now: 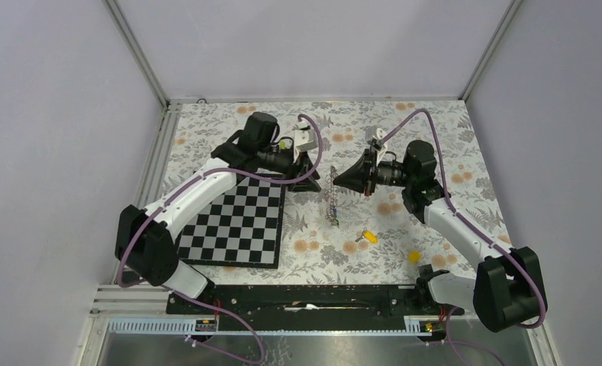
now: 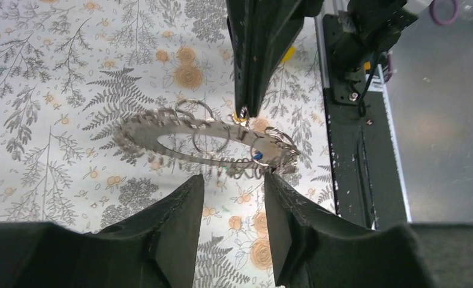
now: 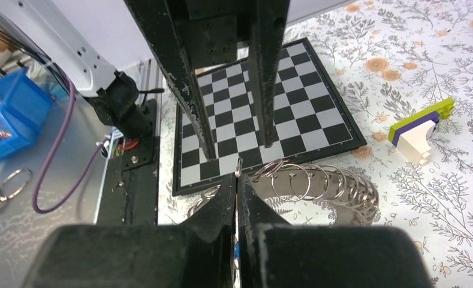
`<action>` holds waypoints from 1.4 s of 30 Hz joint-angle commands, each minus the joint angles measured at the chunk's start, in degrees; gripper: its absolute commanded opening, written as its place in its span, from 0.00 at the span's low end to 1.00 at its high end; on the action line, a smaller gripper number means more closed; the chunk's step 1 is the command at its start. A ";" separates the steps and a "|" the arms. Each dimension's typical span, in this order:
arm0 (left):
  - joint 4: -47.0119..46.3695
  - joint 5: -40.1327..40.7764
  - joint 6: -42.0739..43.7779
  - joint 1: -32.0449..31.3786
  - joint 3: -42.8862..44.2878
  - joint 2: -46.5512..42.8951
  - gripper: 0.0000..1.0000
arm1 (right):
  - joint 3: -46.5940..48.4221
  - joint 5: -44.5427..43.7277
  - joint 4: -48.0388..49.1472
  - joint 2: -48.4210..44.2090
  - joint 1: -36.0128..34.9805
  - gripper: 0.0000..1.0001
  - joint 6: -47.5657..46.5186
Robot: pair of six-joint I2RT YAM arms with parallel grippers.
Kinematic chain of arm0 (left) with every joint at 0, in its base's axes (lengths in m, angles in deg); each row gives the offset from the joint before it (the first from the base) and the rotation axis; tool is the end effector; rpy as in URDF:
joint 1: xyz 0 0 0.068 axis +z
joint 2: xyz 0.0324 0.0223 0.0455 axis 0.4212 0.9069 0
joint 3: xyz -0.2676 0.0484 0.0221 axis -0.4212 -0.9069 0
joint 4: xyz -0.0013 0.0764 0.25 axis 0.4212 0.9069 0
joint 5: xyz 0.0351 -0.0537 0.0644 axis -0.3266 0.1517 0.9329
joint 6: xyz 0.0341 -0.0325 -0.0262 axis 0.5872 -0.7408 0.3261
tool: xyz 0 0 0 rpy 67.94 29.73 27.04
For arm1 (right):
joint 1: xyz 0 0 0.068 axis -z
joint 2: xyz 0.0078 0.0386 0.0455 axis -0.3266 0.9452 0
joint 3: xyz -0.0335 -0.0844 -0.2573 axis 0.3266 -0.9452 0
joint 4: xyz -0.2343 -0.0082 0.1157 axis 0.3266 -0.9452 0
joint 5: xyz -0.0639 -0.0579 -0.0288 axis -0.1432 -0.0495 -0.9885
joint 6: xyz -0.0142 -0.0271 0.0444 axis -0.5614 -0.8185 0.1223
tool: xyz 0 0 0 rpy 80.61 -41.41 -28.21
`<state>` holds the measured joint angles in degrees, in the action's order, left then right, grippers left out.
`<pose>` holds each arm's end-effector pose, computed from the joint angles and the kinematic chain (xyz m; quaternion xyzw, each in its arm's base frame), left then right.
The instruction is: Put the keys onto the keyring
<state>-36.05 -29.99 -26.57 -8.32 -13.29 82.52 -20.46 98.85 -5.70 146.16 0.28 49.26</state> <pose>0.2628 -0.2072 0.3262 0.5505 0.6128 -0.4511 0.3434 0.2369 0.1140 0.2978 -0.4289 0.5658 0.4919 0.5040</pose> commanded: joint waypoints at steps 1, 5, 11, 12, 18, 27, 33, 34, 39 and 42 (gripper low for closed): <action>-18.60 -5.85 -12.55 0.84 -4.94 -5.04 0.45 | -1.22 1.83 18.34 -0.41 1.32 0.00 14.26; -26.08 -7.86 -19.69 1.80 -7.48 -5.30 0.42 | -2.23 1.47 22.33 -0.20 1.62 0.00 16.62; -31.34 -9.85 -22.26 1.86 -8.41 -4.22 0.36 | -3.32 1.55 25.41 0.05 1.73 0.00 18.41; -31.67 -10.09 -22.34 1.86 -8.45 -4.00 0.35 | -3.30 1.57 25.50 0.05 1.73 0.00 18.47; -32.93 -10.74 -24.02 1.86 -8.13 -3.02 0.28 | -3.52 1.75 26.05 0.14 1.74 0.00 18.80; -33.10 -11.95 -24.59 1.77 -7.77 -1.73 0.28 | -3.53 1.75 26.43 0.23 1.74 0.00 19.08; -34.11 -12.38 -25.80 1.83 -7.55 -0.99 0.28 | -3.63 1.75 26.52 0.42 1.74 0.00 19.09; -34.48 -12.47 -26.20 1.78 -7.51 -0.82 0.27 | -3.60 1.75 26.52 0.42 1.74 0.00 19.05; -37.19 -13.09 -28.79 1.66 -7.48 -0.10 0.25 | -3.77 1.69 26.07 0.40 1.74 0.00 18.45; -37.61 -13.26 -29.33 1.44 -7.28 0.28 0.23 | -3.79 1.66 25.91 0.34 1.73 0.00 18.34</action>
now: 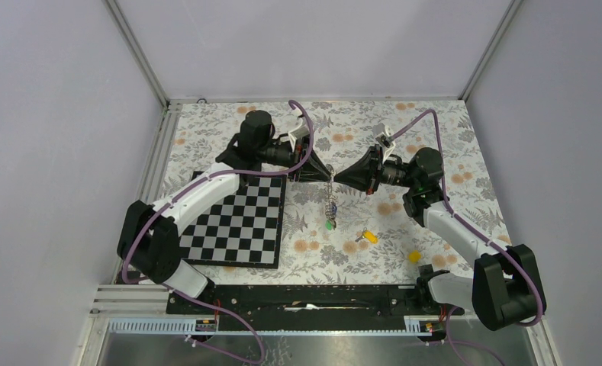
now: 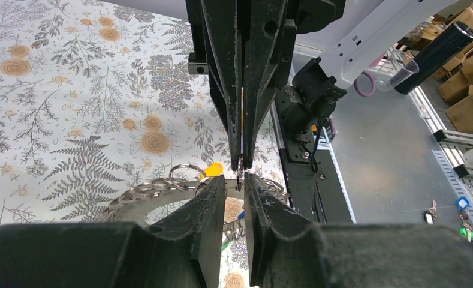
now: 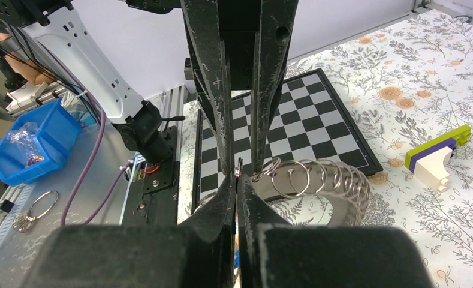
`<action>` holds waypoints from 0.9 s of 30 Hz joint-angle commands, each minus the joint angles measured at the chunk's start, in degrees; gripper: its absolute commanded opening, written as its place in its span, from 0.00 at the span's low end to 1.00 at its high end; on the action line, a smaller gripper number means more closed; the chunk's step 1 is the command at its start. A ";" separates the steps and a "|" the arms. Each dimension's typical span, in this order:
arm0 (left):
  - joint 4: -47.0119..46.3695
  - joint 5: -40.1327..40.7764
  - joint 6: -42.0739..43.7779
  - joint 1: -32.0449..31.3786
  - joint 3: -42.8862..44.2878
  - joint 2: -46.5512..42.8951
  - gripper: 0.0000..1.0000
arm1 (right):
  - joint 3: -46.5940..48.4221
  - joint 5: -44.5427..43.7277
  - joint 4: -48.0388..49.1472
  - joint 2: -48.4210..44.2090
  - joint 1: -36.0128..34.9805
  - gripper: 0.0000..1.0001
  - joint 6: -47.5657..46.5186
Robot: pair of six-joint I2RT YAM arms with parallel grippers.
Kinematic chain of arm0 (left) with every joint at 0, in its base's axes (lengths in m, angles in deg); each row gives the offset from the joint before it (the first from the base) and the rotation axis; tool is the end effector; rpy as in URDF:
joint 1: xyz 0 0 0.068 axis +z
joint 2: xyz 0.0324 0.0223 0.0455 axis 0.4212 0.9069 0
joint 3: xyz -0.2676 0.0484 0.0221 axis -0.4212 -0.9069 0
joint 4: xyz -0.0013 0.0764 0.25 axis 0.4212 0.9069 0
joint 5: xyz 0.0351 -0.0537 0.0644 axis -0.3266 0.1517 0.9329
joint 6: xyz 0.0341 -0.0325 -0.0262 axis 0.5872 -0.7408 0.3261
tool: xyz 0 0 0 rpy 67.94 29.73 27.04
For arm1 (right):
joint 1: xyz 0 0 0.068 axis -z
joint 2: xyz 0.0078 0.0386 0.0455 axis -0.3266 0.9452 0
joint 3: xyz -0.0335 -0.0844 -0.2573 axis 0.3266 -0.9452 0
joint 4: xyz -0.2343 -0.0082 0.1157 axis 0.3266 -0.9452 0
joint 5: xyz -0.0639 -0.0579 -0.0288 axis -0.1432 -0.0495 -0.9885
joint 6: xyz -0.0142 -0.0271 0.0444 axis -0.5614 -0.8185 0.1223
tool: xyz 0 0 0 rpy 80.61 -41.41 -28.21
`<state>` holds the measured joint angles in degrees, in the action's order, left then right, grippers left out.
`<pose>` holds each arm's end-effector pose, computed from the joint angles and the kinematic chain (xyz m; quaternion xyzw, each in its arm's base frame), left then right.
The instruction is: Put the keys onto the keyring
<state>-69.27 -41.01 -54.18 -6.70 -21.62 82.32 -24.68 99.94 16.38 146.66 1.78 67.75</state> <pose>0.2752 -0.2078 0.3286 0.4794 0.5636 -0.5702 0.3570 0.2322 0.1057 0.3056 -0.3889 0.5354 0.5392 0.5210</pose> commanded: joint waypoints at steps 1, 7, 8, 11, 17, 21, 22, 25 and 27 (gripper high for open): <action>-4.43 -2.27 -1.73 -0.26 1.01 0.58 0.22 | 0.42 0.57 3.83 -0.16 0.23 0.00 -0.12; -4.53 -2.45 -1.64 -0.53 0.48 0.83 0.21 | 0.45 0.57 3.83 -0.12 0.23 0.00 -0.13; -4.53 -2.51 -1.58 -0.53 0.44 0.92 0.21 | 0.46 0.57 3.83 -0.05 0.23 0.00 -0.21; -4.53 -2.59 -1.48 -0.72 0.23 0.85 0.20 | 0.47 0.48 3.78 -0.05 0.23 0.00 -0.24; -4.53 -2.80 -1.29 -1.25 0.15 1.09 0.14 | 0.35 0.39 3.42 -0.17 0.22 0.00 -0.58; -4.57 -2.99 -1.29 -1.34 0.22 0.94 0.00 | 0.35 0.30 2.33 -0.16 0.20 0.00 -1.59; -4.61 -2.96 -1.25 -1.34 0.27 0.82 0.00 | 0.37 0.26 1.99 -0.23 0.22 0.00 -1.86; -2.04 -1.92 2.45 -1.34 0.33 -0.21 0.00 | 0.39 0.30 0.34 -0.43 0.38 0.00 -3.85; 5.28 0.16 11.21 -1.68 1.58 -1.27 0.00 | 0.62 0.35 -2.24 -0.86 0.66 0.04 -6.80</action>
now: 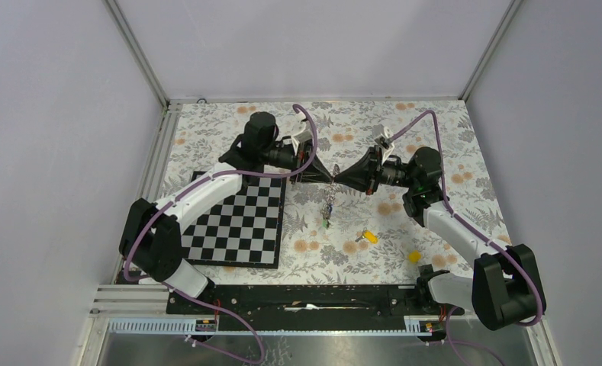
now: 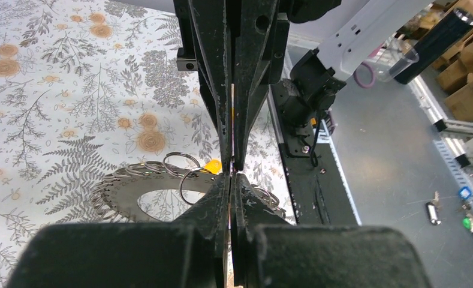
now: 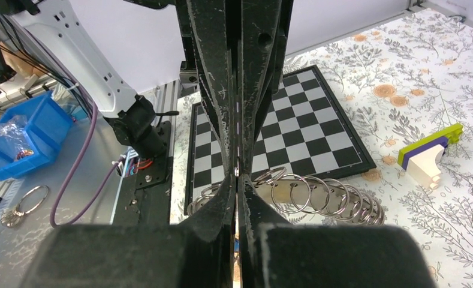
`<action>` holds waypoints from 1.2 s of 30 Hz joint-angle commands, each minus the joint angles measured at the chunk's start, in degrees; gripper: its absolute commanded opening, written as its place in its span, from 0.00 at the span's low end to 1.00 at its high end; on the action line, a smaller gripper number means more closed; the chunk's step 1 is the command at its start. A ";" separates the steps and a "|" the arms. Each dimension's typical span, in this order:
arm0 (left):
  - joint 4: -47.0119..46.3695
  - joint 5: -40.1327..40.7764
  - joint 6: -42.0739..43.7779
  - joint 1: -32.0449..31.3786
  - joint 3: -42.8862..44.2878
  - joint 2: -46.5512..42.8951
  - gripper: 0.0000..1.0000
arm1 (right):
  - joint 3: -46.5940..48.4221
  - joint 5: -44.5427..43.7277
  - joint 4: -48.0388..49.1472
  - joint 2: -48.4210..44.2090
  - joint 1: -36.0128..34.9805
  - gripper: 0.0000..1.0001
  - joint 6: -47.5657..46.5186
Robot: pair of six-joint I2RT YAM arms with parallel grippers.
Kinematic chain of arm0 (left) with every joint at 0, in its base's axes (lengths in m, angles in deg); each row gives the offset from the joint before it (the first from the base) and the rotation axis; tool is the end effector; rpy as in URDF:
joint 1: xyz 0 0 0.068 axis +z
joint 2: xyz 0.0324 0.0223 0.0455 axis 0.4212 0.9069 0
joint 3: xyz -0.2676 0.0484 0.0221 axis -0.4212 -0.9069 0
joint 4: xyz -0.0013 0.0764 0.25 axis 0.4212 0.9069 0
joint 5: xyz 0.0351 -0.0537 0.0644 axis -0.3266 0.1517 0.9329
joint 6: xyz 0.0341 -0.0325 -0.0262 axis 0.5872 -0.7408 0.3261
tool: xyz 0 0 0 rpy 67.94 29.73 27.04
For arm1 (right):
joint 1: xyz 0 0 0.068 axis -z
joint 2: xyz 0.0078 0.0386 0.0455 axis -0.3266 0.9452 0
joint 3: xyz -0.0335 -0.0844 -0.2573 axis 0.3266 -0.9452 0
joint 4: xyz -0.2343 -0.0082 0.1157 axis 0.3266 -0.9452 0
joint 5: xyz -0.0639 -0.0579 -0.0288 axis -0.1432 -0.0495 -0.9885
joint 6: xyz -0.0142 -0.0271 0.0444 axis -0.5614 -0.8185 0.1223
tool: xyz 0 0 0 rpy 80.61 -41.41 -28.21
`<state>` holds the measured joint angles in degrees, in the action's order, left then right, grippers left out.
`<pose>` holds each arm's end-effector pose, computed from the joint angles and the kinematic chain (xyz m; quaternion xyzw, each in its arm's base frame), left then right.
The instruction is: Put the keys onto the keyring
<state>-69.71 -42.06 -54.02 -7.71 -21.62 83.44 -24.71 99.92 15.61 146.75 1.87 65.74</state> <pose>0.2745 -0.2148 0.3230 0.4870 0.5573 -0.5782 0.3435 0.2330 0.1055 0.3039 -0.3949 0.5340 0.5312 0.5260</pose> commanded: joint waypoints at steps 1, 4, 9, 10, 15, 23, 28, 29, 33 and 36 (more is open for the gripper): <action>12.00 2.99 16.93 -1.25 2.61 -2.84 0.00 | 1.03 0.47 -5.07 -1.43 0.77 0.11 -7.23; 25.69 10.70 32.20 -3.53 5.20 -4.24 0.00 | 3.45 0.00 -18.34 -3.03 1.47 0.30 -17.70; 32.02 22.04 44.64 -5.35 4.46 -7.05 0.00 | 10.13 -5.68 -43.15 -5.56 1.81 0.51 -35.92; 32.68 23.93 46.47 -5.53 4.35 -7.44 0.00 | 10.74 -7.40 -46.59 -6.08 1.81 0.55 -38.39; 33.05 33.93 54.23 -7.11 1.83 -9.70 0.00 | 10.92 -16.03 -60.25 -8.04 1.82 0.73 -46.96; 31.83 38.14 55.92 -8.24 -1.71 -12.59 0.00 | 7.95 -25.70 -71.40 -10.03 1.88 0.87 -50.59; 30.26 37.07 52.74 -8.25 -3.81 -13.77 0.00 | 7.84 -27.08 -81.60 -4.79 1.79 0.84 -59.67; 29.96 36.84 51.86 -8.24 -4.16 -13.83 0.00 | 7.88 -28.01 -83.12 -2.88 1.81 0.81 -60.91; 28.86 37.00 48.51 -8.25 -5.32 -13.98 0.00 | 8.12 -30.75 -87.52 4.39 1.75 0.70 -64.23; 28.27 37.49 46.79 -8.24 -5.92 -14.07 0.00 | 7.31 -31.50 -86.55 6.88 1.14 0.66 -64.51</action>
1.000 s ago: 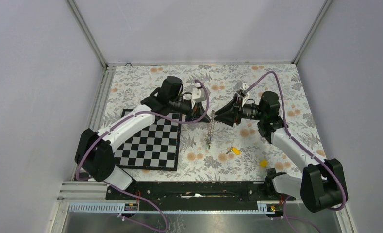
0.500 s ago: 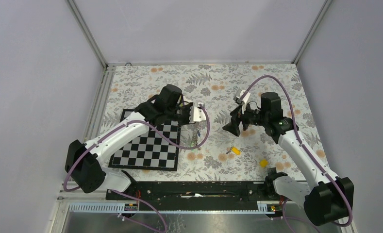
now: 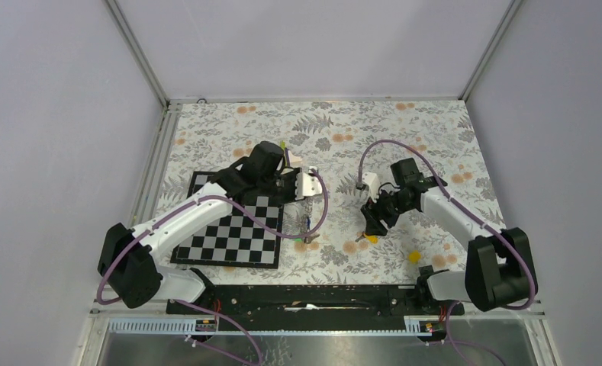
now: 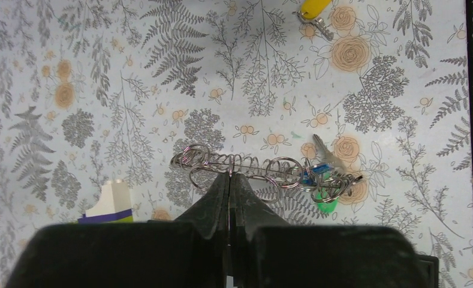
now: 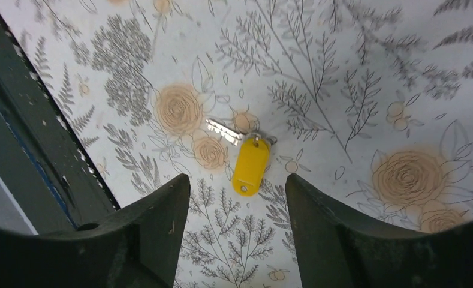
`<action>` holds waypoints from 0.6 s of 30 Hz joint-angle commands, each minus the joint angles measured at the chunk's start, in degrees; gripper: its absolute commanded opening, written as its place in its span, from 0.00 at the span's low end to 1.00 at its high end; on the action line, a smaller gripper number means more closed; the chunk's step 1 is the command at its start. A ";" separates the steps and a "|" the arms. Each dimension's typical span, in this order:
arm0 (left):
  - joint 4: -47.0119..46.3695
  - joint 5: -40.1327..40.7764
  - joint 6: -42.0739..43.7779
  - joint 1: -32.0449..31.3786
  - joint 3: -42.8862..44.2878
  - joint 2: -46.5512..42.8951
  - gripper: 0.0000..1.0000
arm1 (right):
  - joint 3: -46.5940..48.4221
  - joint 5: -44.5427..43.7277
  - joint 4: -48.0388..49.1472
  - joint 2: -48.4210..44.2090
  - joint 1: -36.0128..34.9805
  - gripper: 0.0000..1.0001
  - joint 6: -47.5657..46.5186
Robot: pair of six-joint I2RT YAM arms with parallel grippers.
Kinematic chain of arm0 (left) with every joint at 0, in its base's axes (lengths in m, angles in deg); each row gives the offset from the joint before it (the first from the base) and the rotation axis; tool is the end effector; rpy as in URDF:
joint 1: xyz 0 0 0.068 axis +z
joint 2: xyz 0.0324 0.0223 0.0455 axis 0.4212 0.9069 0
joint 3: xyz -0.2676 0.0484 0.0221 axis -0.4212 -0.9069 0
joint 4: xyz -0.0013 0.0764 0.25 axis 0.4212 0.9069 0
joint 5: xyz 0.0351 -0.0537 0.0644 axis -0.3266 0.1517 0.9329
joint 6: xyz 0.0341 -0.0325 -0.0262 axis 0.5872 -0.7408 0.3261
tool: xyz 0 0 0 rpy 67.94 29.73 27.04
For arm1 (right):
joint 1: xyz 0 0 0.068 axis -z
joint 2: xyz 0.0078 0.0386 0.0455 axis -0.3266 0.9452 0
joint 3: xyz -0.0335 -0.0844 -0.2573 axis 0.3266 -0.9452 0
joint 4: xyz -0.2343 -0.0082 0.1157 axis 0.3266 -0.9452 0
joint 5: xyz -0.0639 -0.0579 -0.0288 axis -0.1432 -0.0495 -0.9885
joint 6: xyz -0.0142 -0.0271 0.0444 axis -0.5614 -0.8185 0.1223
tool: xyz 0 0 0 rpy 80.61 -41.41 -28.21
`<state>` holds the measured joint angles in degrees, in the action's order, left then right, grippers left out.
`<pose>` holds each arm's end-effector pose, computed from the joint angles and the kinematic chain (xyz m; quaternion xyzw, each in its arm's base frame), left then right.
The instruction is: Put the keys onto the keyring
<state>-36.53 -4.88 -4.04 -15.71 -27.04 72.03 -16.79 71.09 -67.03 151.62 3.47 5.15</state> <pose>0.2088 -0.2027 0.2947 0.6765 0.5735 -0.2205 0.4060 0.2233 0.0835 0.2068 -0.4783 0.8001 0.2457 0.2658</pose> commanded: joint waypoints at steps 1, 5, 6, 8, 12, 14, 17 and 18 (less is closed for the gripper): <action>-5.00 0.13 -3.26 -0.24 -0.73 -2.69 0.00 | -0.85 -3.11 -2.92 2.39 -0.86 0.66 -4.06; -5.28 -0.20 -3.72 -0.25 -0.92 -2.59 0.00 | 0.36 -4.91 -1.68 5.43 -3.22 0.65 -3.73; -5.28 -0.17 -3.77 -0.25 -0.88 -2.65 0.00 | 0.83 -5.05 -1.68 5.95 -3.74 0.65 -3.10; -5.28 -0.37 -3.86 -0.25 -0.87 -2.74 0.00 | 1.31 -6.45 -1.01 7.17 -5.22 0.65 -1.17; -5.28 -1.03 -4.05 -0.25 -0.79 -2.75 0.00 | 1.41 -12.88 1.49 8.49 -9.28 0.65 4.09; -5.28 -1.20 -3.99 -0.25 -0.92 -2.78 0.00 | 2.22 -14.46 1.87 9.29 -10.15 0.63 6.44; -5.33 -1.28 -3.97 -0.25 -0.90 -2.86 0.00 | 3.24 -15.79 2.10 9.78 -10.70 0.61 8.93; -5.28 -1.29 -3.97 -0.25 -0.88 -2.84 0.00 | 3.38 -16.37 2.35 9.82 -10.88 0.61 9.52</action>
<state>-37.74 -4.83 -7.58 -15.73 -28.38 71.39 -16.42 59.09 -66.07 161.02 -6.54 9.81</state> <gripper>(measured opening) 0.010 0.618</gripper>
